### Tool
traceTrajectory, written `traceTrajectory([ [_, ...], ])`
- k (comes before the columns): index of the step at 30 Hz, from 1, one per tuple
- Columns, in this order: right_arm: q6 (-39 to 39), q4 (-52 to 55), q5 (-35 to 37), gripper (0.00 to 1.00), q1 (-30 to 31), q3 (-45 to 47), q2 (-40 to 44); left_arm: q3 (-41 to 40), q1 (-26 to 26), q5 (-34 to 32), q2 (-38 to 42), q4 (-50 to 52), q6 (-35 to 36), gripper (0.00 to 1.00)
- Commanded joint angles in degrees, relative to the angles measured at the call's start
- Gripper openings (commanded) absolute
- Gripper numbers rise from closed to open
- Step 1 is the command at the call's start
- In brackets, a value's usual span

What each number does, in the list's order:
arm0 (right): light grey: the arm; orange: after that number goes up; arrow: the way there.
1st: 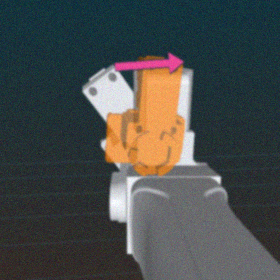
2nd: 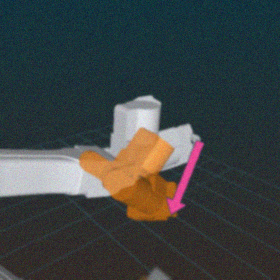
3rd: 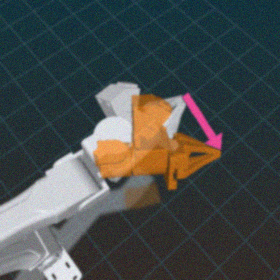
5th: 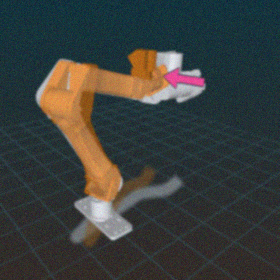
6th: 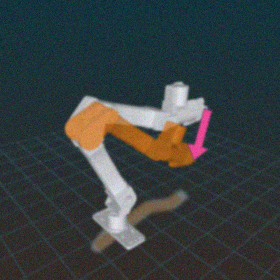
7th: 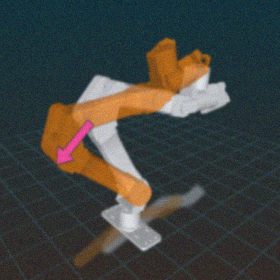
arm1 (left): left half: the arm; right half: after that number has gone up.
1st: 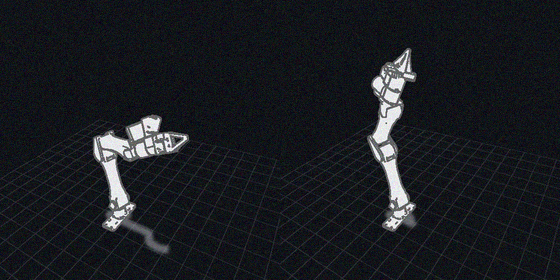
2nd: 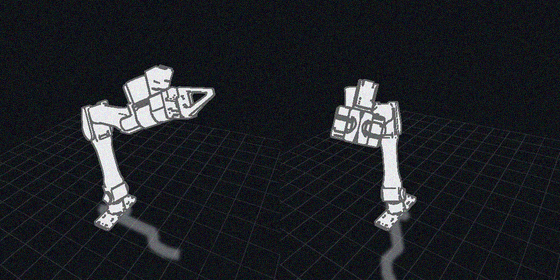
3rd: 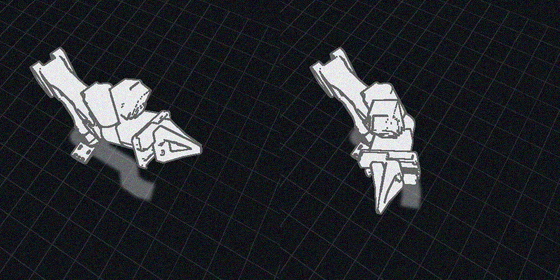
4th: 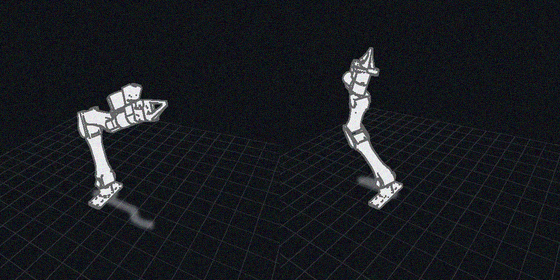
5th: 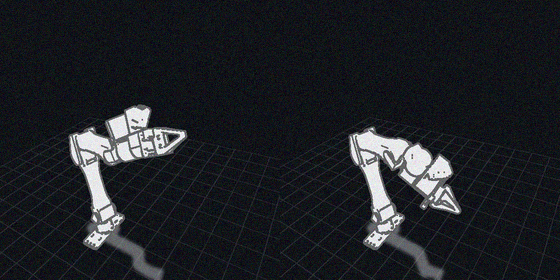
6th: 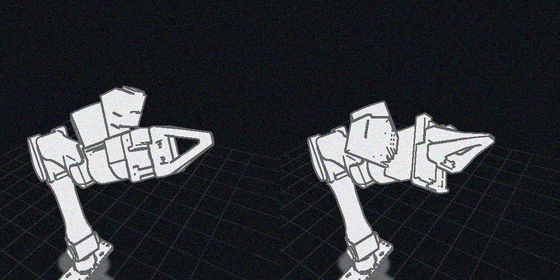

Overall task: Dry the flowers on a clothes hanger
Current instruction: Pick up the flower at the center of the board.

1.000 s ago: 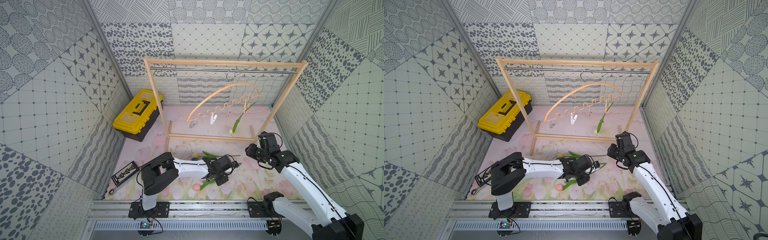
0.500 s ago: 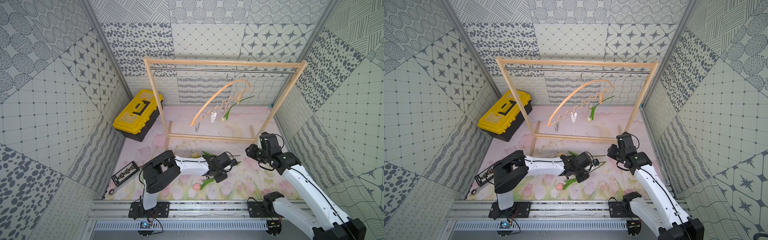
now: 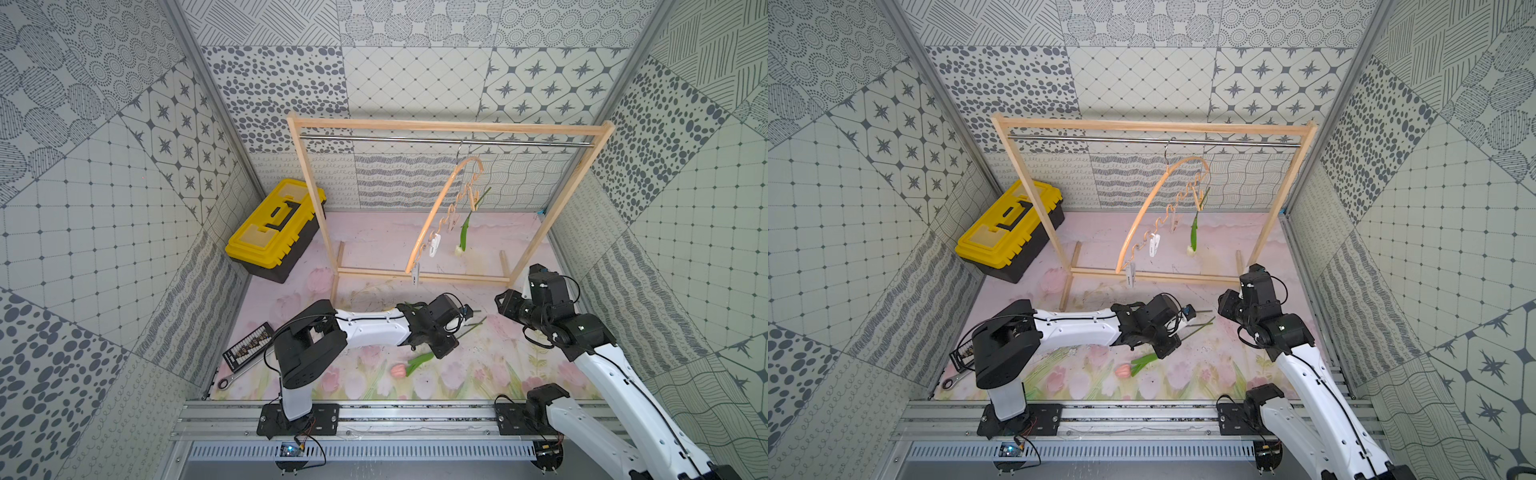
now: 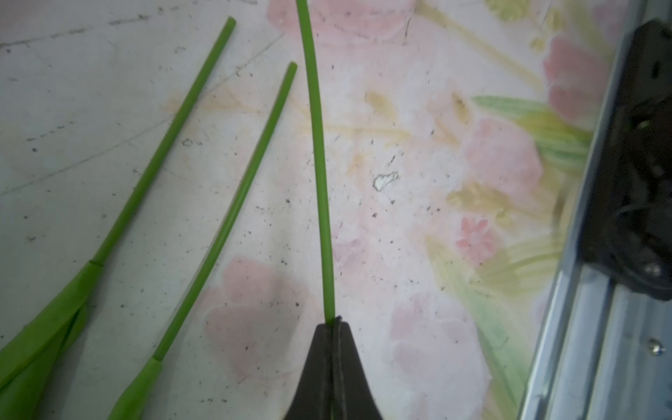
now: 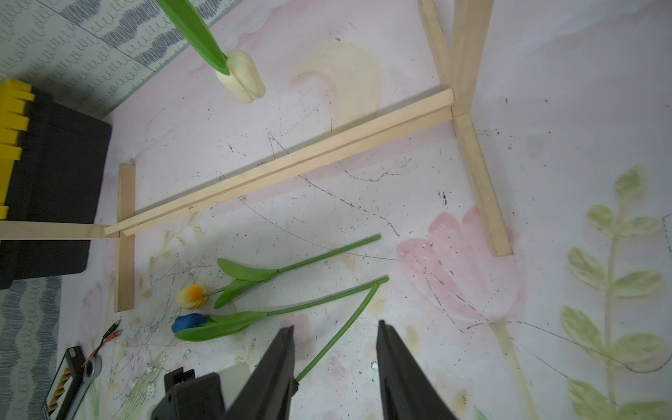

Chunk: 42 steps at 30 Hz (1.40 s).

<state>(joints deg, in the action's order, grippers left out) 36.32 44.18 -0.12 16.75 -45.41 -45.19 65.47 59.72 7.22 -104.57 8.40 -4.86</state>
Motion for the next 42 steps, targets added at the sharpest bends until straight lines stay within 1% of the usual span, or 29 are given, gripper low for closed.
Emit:
traceTrajectory([
  [1, -3.5, -4.5, -5.8, 0.42, -0.1, 0.4, 3.5, -2.0, -2.4, 5.3, 4.9, -14.9, -19.9, 0.00],
  [3, -4.5, -8.1, -12.7, 0.39, -0.1, 1.5, 5.7, -4.1, -3.3, 5.2, 7.3, -20.3, -26.5, 0.00],
  [5, -4.7, -12.1, -20.2, 0.39, 0.0, 2.7, 7.4, -7.3, -4.3, 6.3, 9.3, -27.7, -33.9, 0.00],
  [6, -4.5, -14.4, -23.9, 0.40, 0.0, 3.8, 8.5, -9.4, -4.9, 7.4, 10.3, -32.7, -38.1, 0.00],
  [7, -4.0, -16.0, -26.2, 0.41, 0.0, 4.7, 9.3, -11.3, -5.2, 7.5, 11.1, -37.4, -41.5, 0.00],
  [9, -3.1, -19.7, -32.0, 0.42, 0.0, 7.2, 10.8, -15.6, -5.4, 8.5, 11.8, -49.5, -48.2, 0.00],
  [12, -1.6, -22.8, -36.4, 0.42, 0.0, 10.2, 12.6, -19.3, -5.5, 9.9, 10.7, -63.8, -55.5, 0.00],
  [15, -0.4, -25.4, -39.6, 0.41, 0.0, 12.3, 13.7, -22.1, -5.6, 8.7, 10.0, -71.4, -59.7, 0.00],
  [18, 1.5, -29.2, -43.3, 0.40, 0.0, 14.1, 13.7, -24.3, -6.0, 7.6, 9.0, -77.8, -62.8, 0.00],
  [21, 1.8, -29.9, -43.7, 0.39, 0.0, 15.9, 13.6, -25.7, -6.3, 7.2, 8.5, -82.1, -64.1, 0.00],
  [27, 2.0, -32.2, -45.6, 0.33, 0.0, 18.0, 11.6, -27.6, -7.2, 7.4, 9.7, -84.3, -64.4, 0.00],
  [32, 4.3, -36.3, -48.1, 0.31, 0.0, 19.3, 9.9, -27.9, -7.3, 8.1, 10.6, -85.2, -64.6, 0.00],
  [42, 4.8, -38.9, -47.6, 0.28, 0.1, 18.3, 7.1, -27.7, -7.3, 9.5, 10.3, -86.7, -65.3, 0.00],
])
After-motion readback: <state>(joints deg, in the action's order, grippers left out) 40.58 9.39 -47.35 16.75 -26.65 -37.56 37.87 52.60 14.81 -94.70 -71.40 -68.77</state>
